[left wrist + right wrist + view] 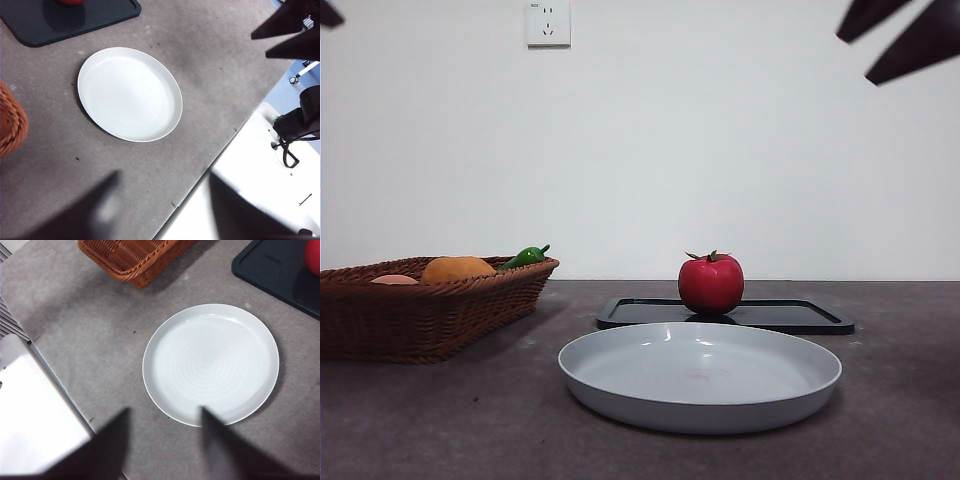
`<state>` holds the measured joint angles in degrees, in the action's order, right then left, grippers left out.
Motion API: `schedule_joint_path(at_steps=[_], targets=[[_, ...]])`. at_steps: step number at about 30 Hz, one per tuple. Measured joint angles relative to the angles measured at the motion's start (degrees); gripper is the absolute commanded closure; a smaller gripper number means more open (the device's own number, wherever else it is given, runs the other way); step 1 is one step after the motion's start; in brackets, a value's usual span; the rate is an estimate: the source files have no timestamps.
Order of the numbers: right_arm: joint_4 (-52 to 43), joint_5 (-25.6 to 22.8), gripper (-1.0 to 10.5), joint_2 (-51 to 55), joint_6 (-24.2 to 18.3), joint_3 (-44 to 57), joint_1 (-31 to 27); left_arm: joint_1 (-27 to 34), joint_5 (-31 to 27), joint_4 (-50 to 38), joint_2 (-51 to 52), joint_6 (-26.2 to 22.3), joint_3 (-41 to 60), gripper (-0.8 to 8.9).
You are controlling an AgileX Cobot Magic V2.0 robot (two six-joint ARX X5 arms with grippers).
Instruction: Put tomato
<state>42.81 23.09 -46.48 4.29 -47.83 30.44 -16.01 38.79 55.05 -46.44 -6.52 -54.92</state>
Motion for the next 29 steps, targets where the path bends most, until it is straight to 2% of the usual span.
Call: schedule_joint_path(at_steps=[29], targets=[[-0.07,0.09,9.4,0.00,0.04,0.00,0.00,0.00,-0.04,-0.50,0.63,-0.20,0.00,8.01]])
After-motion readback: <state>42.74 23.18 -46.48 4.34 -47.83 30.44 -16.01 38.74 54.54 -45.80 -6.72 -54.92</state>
